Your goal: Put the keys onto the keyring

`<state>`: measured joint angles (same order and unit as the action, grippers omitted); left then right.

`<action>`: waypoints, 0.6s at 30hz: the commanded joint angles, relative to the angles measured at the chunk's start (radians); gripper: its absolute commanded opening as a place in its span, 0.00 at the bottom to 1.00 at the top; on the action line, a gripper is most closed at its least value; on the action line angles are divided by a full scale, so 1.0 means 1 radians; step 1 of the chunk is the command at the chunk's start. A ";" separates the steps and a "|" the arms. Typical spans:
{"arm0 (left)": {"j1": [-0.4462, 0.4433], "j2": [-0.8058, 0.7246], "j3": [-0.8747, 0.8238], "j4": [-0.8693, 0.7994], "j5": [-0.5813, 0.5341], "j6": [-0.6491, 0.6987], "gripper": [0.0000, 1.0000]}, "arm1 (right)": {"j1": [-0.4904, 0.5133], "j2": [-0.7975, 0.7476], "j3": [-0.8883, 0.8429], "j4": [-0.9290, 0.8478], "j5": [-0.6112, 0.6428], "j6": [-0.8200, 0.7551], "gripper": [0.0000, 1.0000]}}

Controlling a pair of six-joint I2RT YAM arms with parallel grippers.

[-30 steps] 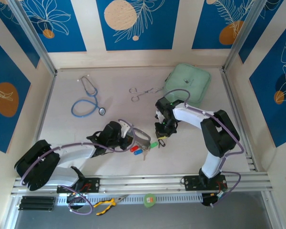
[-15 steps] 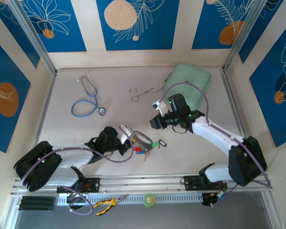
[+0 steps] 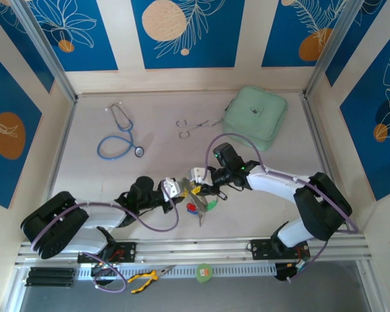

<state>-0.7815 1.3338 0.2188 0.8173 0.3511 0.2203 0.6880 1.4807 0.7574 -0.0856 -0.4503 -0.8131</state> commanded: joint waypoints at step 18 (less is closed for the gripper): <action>-0.011 -0.024 -0.027 0.060 0.040 0.043 0.00 | 0.032 0.038 -0.033 0.046 0.019 -0.044 0.13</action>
<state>-0.7815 1.3361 0.2024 0.8490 0.3637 0.2455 0.7208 1.5150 0.7380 -0.0372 -0.4255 -0.8482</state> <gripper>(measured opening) 0.064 0.141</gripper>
